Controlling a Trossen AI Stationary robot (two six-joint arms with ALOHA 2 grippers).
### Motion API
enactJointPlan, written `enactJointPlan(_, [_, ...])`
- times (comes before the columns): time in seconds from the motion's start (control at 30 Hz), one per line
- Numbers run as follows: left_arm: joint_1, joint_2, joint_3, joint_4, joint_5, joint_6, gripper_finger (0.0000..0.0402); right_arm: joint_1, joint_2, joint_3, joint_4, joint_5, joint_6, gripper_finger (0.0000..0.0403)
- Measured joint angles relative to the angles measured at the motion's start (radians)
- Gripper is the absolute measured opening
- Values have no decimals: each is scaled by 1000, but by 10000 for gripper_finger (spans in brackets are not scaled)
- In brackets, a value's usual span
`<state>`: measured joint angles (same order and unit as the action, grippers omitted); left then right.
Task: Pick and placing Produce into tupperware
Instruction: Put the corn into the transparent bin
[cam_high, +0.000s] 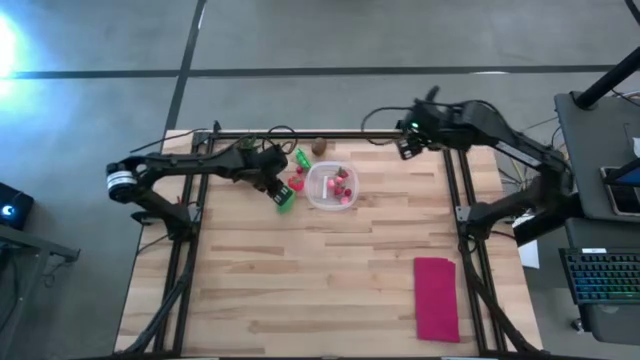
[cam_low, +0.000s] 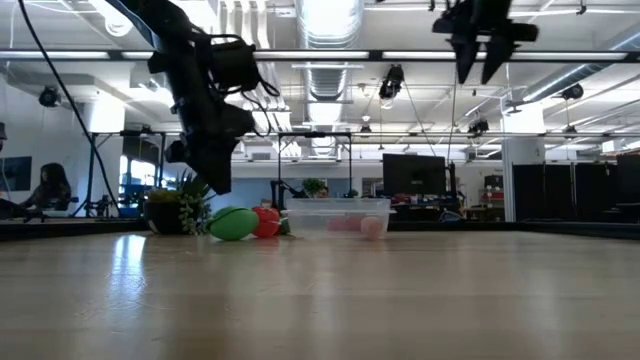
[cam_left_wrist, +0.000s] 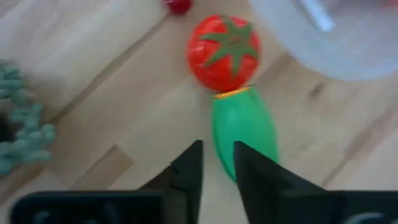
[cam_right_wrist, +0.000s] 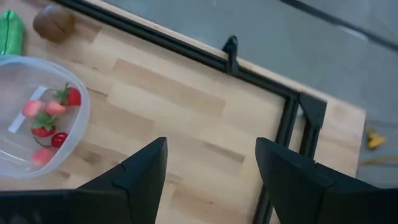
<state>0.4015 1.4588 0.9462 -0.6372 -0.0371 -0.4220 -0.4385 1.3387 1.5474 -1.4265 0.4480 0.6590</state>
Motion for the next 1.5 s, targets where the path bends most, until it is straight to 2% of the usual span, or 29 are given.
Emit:
enactJointPlan(0.23, [-1,31,41,-28,0,-48,180,2,-161,-178,69,-8,129,237])
enactJointPlan(0.43, [-4,46,74,-32,15,-159,218,16,-176,-229,115,-28,146,237])
enactJointPlan(0.63, [-20,71,96,-29,44,-176,221,18,-144,-206,150,-29,140,237])
enactJointPlan(1.1, [-63,157,83,-27,30,-161,221,22,-100,-143,188,-29,125,237])
enactJointPlan(1.3, [-69,135,83,-45,-74,-114,222,22,-83,-143,188,-29,126,237])
enactJointPlan(1.5, [-70,98,90,-33,-47,-61,222,21,-61,-143,190,-29,117,238])
